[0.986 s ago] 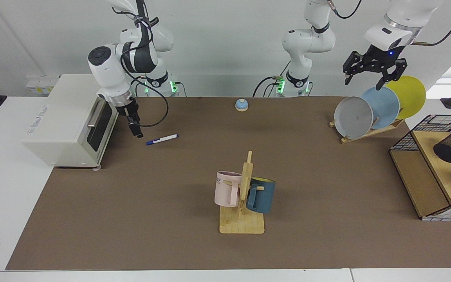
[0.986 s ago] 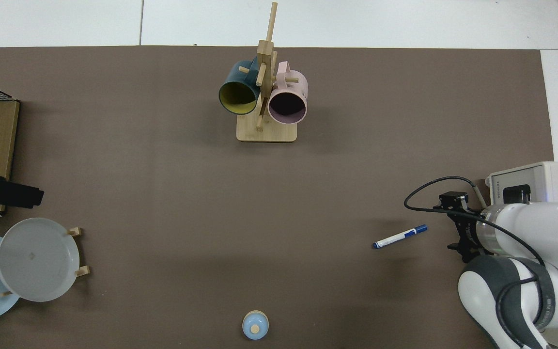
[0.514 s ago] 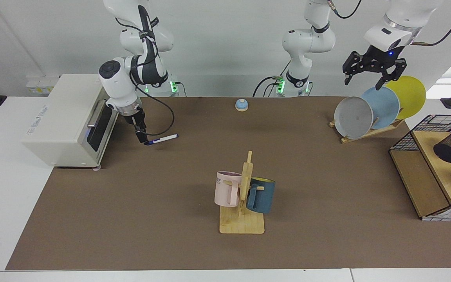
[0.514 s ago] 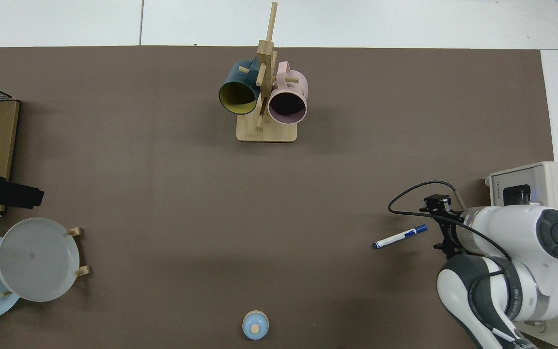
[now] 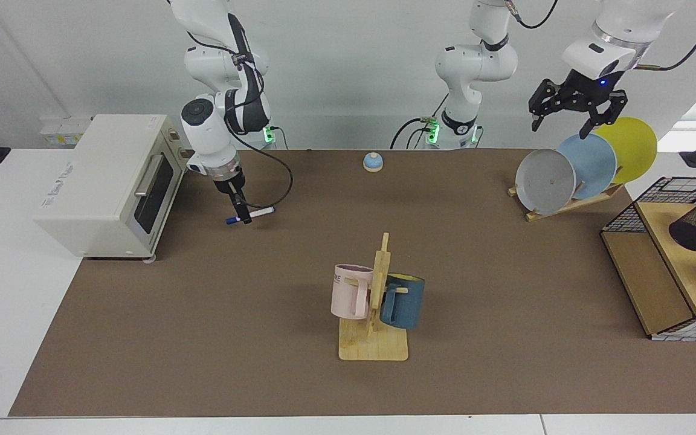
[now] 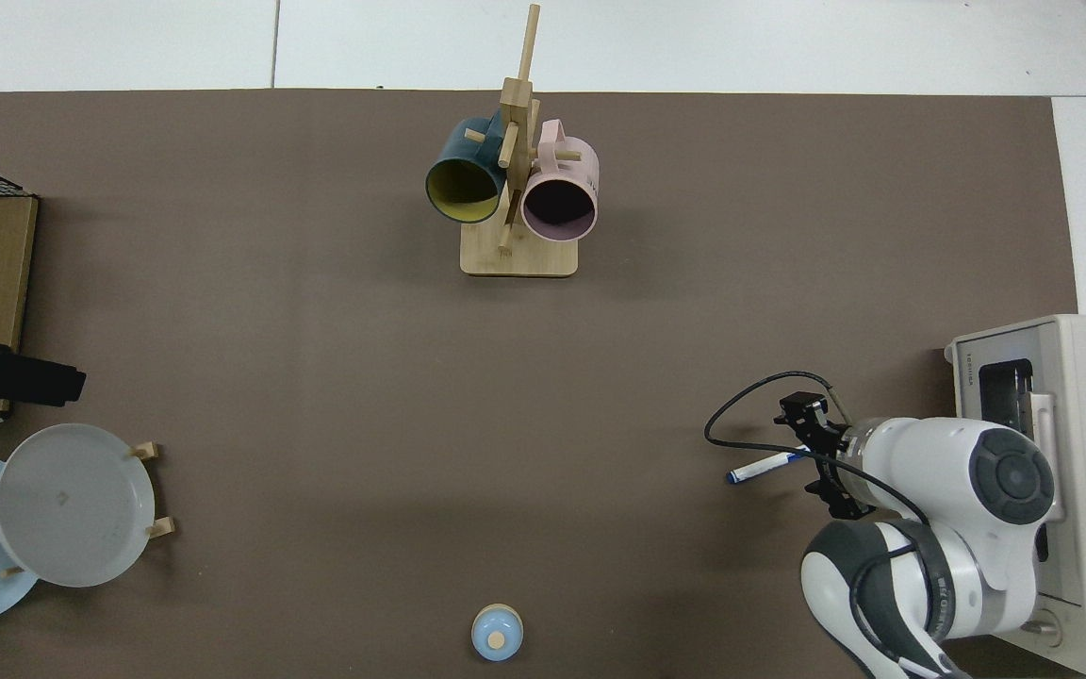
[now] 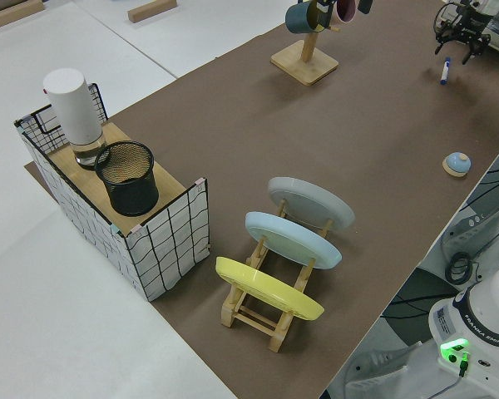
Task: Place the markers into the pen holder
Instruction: 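Reach the right gripper to the white marker and grasp it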
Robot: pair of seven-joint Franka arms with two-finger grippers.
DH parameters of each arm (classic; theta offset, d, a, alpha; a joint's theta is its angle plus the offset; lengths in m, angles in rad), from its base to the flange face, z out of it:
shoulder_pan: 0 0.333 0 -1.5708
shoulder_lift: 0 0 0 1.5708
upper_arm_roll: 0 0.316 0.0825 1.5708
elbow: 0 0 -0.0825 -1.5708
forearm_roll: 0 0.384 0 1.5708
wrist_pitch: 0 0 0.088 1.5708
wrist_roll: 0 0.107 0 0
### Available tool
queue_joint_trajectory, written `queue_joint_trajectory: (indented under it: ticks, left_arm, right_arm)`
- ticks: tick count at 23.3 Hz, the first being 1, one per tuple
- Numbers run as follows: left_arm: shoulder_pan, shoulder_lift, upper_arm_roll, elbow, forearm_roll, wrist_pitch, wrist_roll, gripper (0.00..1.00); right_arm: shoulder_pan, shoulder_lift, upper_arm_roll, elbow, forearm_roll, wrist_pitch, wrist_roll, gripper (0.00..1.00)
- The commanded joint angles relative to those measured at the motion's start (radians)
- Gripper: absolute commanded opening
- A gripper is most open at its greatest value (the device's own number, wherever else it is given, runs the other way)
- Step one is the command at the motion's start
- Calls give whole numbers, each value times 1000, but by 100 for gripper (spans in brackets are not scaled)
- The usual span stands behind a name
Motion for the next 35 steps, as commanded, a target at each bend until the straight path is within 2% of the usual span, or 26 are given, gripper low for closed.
queue_joint_trajectory:
  ticks: [1,10,13,19,28,31,35]
  left_arm:
    - [11,-27,-4,-31,-13,2,-8,100]
    - [11,-27,-4,-31,-13,1,-16,100]
    - [11,-27,-4,-31,-13,1,-16,100]
    - [11,-29,-4,-31,-13,1,-16,100]
    - [10,-29,-4,-33,-13,-2,-22,100]
    - [11,-30,-4,-33,-13,-2,-22,100]
    - [11,-30,-4,-36,-13,-2,-22,100]
  right_arm:
    - [-2,28,2,-54,5,116,20,99]
    - [21,60,0,-69,5,162,28,97]
    - [27,60,0,-74,5,165,28,91]
    - [25,60,0,-74,5,164,28,59]
    - [24,61,0,-74,4,162,29,32]
    - [22,61,0,-72,5,161,34,20]
    - [22,60,-1,-71,4,161,63,0]
